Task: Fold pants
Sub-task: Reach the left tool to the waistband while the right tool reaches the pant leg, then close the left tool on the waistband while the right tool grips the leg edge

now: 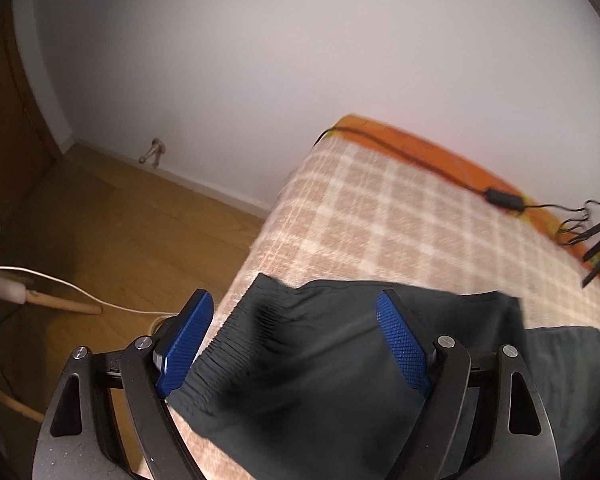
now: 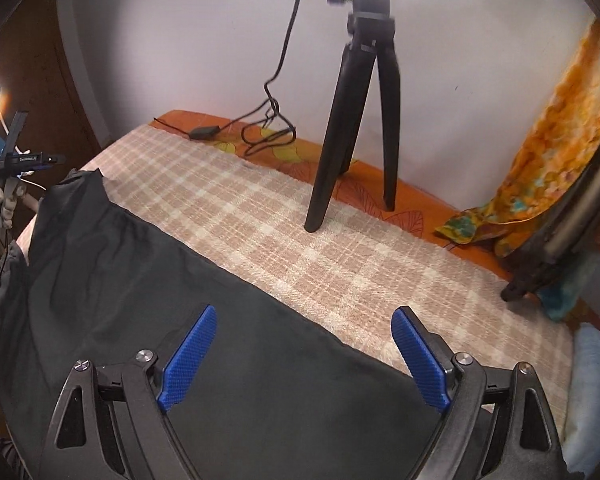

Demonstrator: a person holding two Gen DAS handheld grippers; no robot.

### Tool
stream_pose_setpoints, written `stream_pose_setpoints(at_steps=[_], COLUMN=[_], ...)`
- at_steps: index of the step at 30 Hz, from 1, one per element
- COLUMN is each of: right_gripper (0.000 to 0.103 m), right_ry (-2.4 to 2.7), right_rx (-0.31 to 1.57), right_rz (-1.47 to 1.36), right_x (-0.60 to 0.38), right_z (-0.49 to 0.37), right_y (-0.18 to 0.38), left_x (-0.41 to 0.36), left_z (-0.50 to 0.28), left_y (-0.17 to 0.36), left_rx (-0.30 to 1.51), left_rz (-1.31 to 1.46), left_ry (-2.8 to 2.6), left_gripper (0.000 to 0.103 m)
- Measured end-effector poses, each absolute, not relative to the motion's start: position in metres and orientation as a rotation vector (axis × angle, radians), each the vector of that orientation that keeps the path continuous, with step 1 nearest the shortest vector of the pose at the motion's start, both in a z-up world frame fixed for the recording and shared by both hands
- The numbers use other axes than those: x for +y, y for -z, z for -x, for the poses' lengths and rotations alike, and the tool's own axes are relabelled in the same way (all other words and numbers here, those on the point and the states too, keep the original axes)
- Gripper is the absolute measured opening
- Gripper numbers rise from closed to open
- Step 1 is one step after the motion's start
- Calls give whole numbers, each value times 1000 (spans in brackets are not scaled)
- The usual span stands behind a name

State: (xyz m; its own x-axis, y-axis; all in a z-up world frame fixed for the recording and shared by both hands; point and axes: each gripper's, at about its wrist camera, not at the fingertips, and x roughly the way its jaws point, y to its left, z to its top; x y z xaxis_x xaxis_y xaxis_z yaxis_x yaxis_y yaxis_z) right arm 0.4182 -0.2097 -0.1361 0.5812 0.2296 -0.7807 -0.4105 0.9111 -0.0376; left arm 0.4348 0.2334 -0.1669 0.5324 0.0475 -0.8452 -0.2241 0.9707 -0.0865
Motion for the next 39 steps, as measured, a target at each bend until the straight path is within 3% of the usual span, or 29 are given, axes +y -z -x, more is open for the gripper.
stream_pose_setpoints(at_steps=[5,15,22,25,27,29,32,35,39], right_gripper=[92,97,98,86,68,31,13,2,0], right_ry=[-402,-459,-499,-504,-515,-525,-542,-525,-511], right_rx=[908,954,993,990,984,980,998,982,944], right_rz=[224,295,338,324,326,322,308,338,330], right_x=[-205,-187,-180,-180,-177,-175,-170,-164,-163], right_z=[-437,-452,-456,-451,-445,-440,-435,-428,-418], right_y=[154,175,183,182,179,175,173,172,157], left_x=[239,235,230,230,231,231,234,238,246], left_z=[-446,-453,-449,-445,-442,-439,-434,-429,-418], left_y=[187,202,200,196,192,187,179,171,159], left_rx=[1029,1038,996,965,936,916,892,869,830], left_rz=[224,145,99,102,109,110,107,114,128], left_ry=[-189,-215,-185,-173,-176,-173,-172,-170,-171], left_gripper=[74,36,24,23,23,23,23,22,22])
